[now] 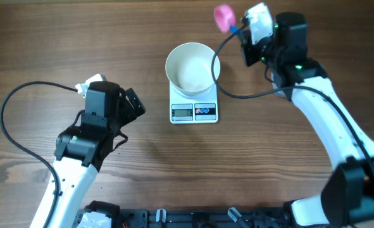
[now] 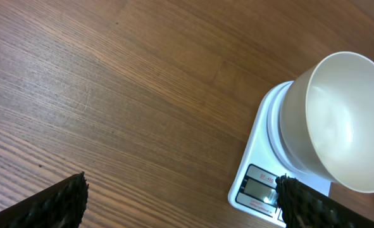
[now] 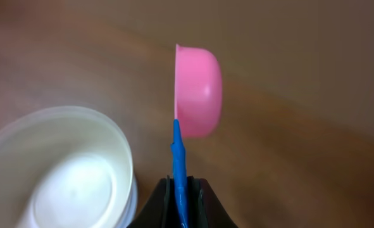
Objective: Scoop item into bowl and weigh 150g on scale
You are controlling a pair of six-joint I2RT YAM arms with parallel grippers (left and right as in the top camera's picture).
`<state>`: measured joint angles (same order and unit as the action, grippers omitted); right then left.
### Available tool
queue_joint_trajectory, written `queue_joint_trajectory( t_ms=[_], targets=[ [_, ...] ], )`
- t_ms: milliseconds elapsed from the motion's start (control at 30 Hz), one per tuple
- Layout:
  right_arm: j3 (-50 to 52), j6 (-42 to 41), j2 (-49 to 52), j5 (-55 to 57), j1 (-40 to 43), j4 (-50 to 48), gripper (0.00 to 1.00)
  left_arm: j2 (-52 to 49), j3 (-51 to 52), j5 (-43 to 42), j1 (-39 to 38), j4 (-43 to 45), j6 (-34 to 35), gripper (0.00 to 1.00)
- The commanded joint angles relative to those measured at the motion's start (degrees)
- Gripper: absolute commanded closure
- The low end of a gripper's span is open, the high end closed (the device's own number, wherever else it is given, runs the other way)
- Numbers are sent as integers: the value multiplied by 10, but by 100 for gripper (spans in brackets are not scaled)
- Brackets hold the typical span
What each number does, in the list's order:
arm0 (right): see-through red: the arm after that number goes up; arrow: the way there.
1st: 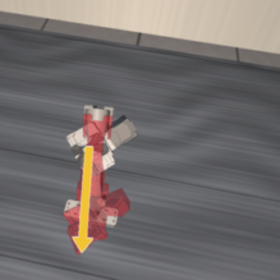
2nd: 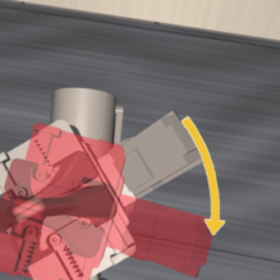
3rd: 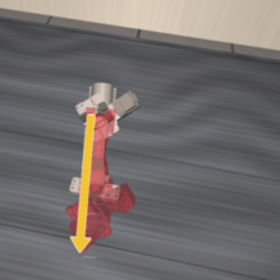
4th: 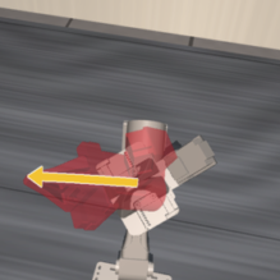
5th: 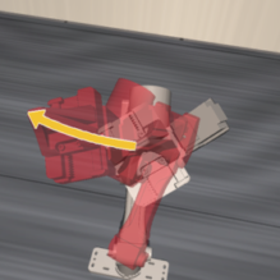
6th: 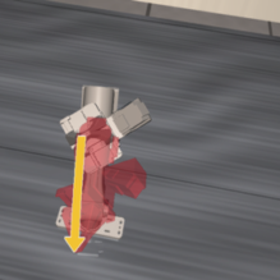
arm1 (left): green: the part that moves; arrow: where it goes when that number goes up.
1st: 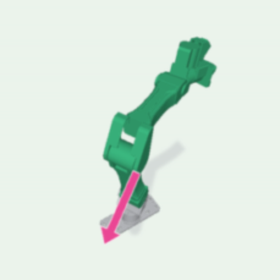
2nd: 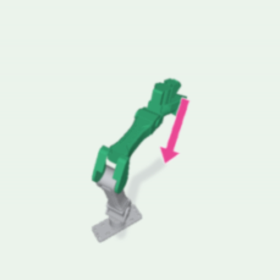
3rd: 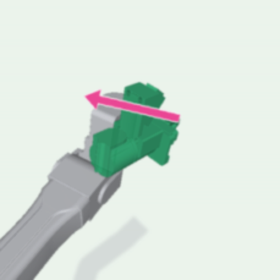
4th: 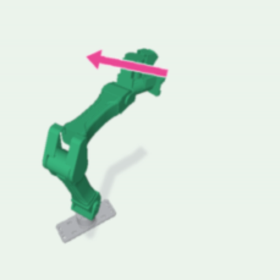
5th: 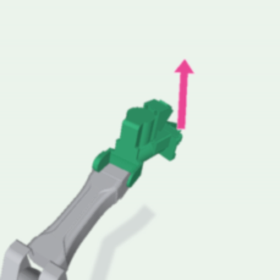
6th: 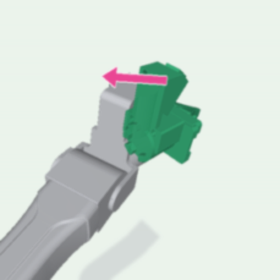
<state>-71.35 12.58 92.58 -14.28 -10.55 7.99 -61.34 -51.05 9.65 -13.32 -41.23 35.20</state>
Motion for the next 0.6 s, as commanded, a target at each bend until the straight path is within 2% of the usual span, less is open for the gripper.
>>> queue_joint_trajectory(
  t_ms=[0, 233, 367, 500, 567],
  targets=[
    [-7, -65, -78, 17, 35, -35, 96, -3, 0, 9, 4, 0, -2, 0],
    [-7, -229, -207, 159, 178, -71, 96, -3, 0, 9, 4, 0, -2, 0],
    [-6, -403, -208, 204, 204, -41, 96, -3, 0, 9, 4, 0, -2, 0],
    [-6, -637, -193, 203, 204, 1, 96, -3, 0, 9, 4, 0, -2, 0],
    [-6, -693, -192, 203, 204, 4, 96, -3, 0, 9, 4, 0, -2, 0]
  ],
)
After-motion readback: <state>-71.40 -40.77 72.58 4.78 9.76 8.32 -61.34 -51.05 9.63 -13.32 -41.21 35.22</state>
